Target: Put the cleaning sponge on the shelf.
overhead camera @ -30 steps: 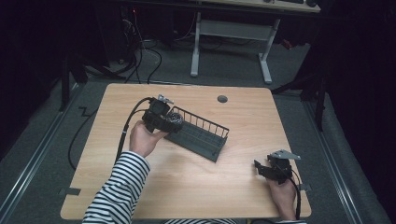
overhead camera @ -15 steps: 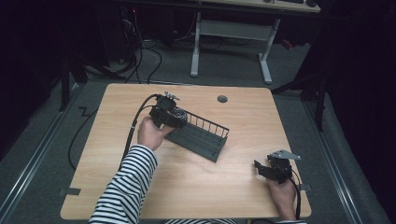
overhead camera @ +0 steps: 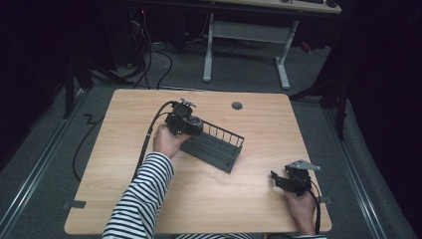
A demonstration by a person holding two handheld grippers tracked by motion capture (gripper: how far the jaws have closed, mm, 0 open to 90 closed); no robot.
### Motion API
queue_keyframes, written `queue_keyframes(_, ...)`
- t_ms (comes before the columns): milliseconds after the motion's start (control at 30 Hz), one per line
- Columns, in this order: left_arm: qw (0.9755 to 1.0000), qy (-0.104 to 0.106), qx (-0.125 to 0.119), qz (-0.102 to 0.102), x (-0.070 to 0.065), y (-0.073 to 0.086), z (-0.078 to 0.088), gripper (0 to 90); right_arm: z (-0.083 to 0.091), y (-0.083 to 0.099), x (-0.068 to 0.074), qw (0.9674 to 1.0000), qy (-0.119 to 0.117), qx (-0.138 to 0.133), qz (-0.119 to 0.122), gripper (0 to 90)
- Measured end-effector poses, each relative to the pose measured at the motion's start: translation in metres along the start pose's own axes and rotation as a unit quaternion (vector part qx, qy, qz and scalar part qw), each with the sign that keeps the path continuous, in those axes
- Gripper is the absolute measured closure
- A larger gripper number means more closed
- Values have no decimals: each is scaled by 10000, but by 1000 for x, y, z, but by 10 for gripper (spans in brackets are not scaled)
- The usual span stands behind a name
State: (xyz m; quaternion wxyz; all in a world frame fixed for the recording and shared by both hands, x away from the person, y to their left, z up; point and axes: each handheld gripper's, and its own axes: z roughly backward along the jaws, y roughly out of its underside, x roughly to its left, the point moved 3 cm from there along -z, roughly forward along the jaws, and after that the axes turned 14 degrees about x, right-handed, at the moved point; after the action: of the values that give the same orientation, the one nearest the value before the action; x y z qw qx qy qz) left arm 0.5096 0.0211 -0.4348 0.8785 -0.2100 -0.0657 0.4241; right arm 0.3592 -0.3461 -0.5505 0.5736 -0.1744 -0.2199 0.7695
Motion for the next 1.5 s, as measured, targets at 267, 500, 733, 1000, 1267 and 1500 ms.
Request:
queue_keyframes(267, 9999, -58, 97, 39, 0, -3, -11, 260, 0, 0, 0, 10000, -2, -1, -4, 355)
queue_keyframes(500, 9996, 35, 264, 85, 0, -2, -17, 213, 0, 0, 0, 10000, -5, -1, -5, 355)
queue_keyframes(733, 9999, 48, 102, 72, 0, -1, -11, 162, 0, 0, 0, 10000, -16, -3, -5, 354)
queue_keyframes(1000, 9999, 93, -104, 73, 5, 16, 8, 155, 0, 0, 0, 10000, -16, -2, -5, 353)
queue_keyframes(1267, 9994, 48, -318, 147, 18, 42, 33, 156, 0, 0, 0, 10000, -8, -1, 4, 353)
queue_keyframes(1500, 9986, 34, -478, 244, 28, 69, 49, 160, 0, 0, 0, 10000, -4, -1, 4, 353)
